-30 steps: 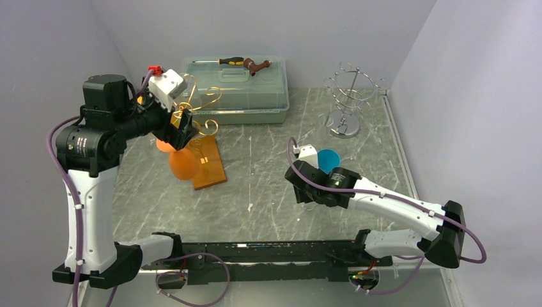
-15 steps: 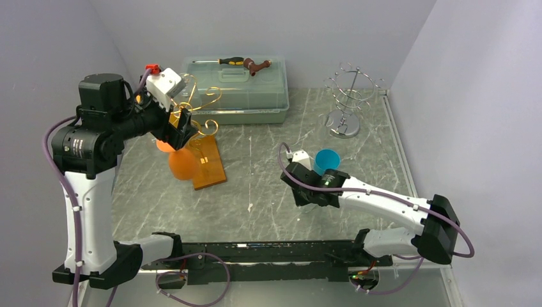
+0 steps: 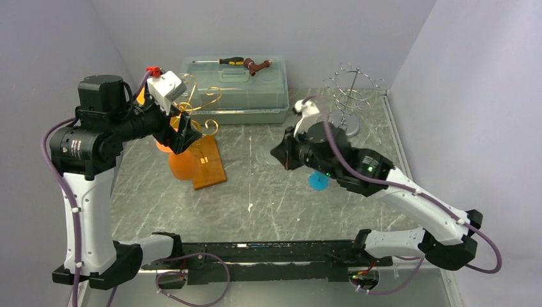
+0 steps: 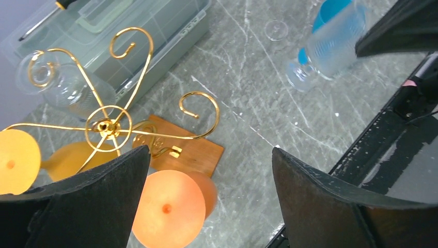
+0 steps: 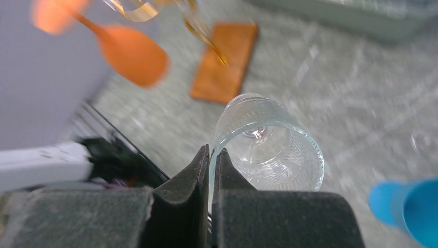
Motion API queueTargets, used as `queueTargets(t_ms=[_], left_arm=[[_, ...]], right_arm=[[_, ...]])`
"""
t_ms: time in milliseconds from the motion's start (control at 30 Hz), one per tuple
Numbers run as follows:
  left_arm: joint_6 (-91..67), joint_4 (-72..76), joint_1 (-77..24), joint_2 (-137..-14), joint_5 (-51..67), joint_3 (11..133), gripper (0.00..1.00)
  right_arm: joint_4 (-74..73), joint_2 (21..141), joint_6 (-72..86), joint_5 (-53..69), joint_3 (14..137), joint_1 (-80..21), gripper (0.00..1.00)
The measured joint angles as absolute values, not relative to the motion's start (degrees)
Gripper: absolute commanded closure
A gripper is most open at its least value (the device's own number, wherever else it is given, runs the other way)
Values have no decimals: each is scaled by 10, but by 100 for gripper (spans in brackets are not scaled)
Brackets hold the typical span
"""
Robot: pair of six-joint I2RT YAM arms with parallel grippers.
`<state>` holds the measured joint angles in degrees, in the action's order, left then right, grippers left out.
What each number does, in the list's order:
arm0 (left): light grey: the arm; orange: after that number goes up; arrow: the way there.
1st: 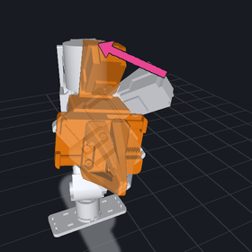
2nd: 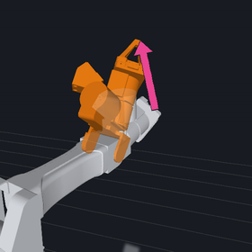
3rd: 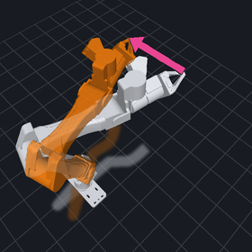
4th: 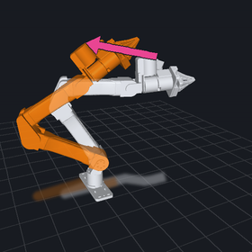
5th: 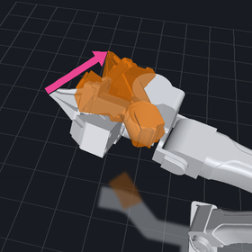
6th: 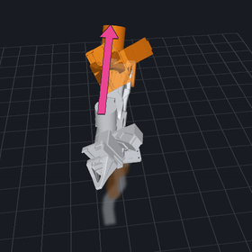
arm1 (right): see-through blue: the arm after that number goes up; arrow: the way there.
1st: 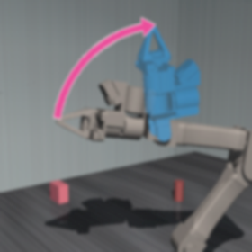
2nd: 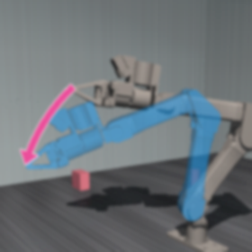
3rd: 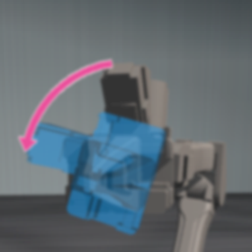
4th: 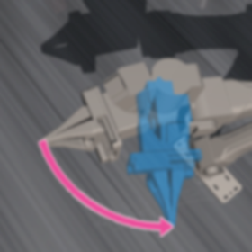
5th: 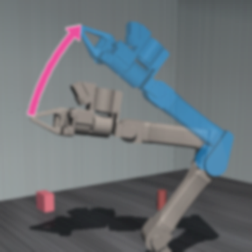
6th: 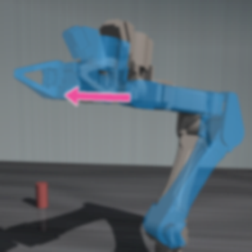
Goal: Place the wine glass upside down on the wine glass rack
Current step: Pick up the wine glass at the center of the board, then turn the wine glass upside down at the wine rack.
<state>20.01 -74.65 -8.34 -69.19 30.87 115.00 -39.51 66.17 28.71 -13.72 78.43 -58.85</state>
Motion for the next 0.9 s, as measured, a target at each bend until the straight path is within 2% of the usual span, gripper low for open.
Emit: queueTargets(t_ms=[200,400,733,900], left_arm=[[186,-756,-83,-697,350,1150,3],[160,-752,-83,-698,401,1143,1],[136,-729,-83,-711,429,1108,1],[123,-688,-83,-706,420,1080,12]], right_arm=[[-269,656,266,-91,857,-588,100],[-189,718,259,-51,926,-588,100],[-139,774,266,0,945,-588,100],[-81,765,284,23,924,-588,100]])
